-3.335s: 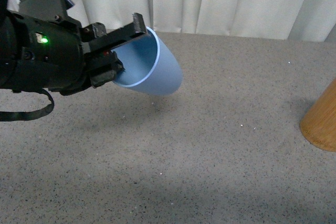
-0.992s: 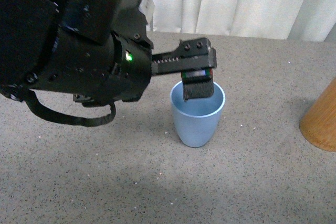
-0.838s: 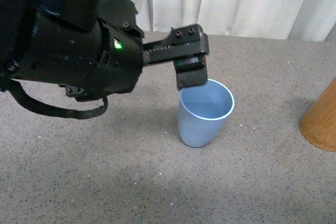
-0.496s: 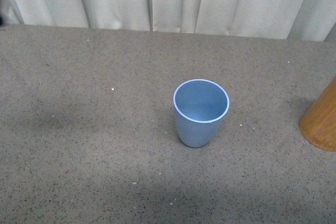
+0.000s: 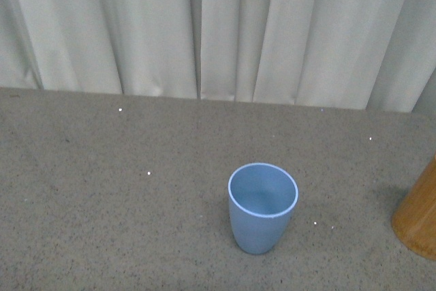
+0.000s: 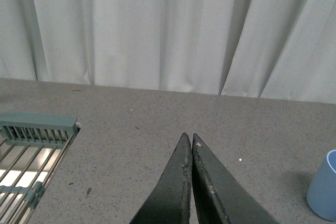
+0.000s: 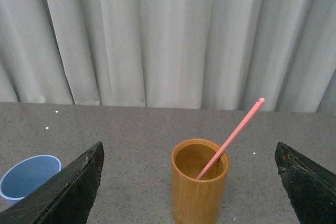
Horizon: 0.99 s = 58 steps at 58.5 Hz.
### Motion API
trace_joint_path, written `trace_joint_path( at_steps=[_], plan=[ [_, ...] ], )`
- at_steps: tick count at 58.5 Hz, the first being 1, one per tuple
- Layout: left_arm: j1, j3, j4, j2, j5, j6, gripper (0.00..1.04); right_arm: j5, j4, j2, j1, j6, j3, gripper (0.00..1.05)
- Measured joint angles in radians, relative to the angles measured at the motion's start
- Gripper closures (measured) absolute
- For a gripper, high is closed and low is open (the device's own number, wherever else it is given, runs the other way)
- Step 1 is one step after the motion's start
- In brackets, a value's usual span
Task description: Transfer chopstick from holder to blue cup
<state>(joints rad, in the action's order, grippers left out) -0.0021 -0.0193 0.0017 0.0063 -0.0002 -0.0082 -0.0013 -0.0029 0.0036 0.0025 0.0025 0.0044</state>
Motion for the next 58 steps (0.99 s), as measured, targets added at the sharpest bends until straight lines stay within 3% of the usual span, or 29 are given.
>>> trace_joint_path(
  at_steps=[6, 12, 22, 25, 31, 36, 45, 58],
  plan=[
    [0.0, 0.0, 0.0, -0.002, 0.001, 0.0, 1.0, 0.0, 0.0, 0.0, 0.0, 0.0, 0.0, 0.1],
    [0.0, 0.0, 0.0, -0.002, 0.0, 0.0, 0.77, 0.0, 0.0, 0.0, 0.0, 0.0, 0.0, 0.1],
    [0.0, 0.0, 0.0, -0.002, 0.0, 0.0, 0.49, 0.0, 0.0, 0.0, 0.0, 0.0, 0.0, 0.1],
    [0.0, 0.0, 0.0, -0.002, 0.0, 0.0, 0.4, -0.024, -0.029, 0.034, -0.011, 0.061, 0.018, 0.1],
    [0.0, 0.0, 0.0, -0.002, 0.001, 0.0, 0.2, -0.038, 0.179, 0.359, -0.086, 0.327, 0.094, 0.1],
    [0.0, 0.0, -0.001, -0.002, 0.001, 0.001, 0.06, -0.023, 0.34, 0.636, -0.117, 0.38, 0.19, 0.1],
    [0.0, 0.0, -0.001, -0.002, 0.0, 0.002, 0.07, -0.026, 0.364, 1.061, -0.145, 0.336, 0.378, 0.1],
    [0.0, 0.0, -0.001, -0.002, 0.001, 0.002, 0.07, 0.095, 0.385, 1.357, -0.141, 0.195, 0.547, 0.1]
  ],
)
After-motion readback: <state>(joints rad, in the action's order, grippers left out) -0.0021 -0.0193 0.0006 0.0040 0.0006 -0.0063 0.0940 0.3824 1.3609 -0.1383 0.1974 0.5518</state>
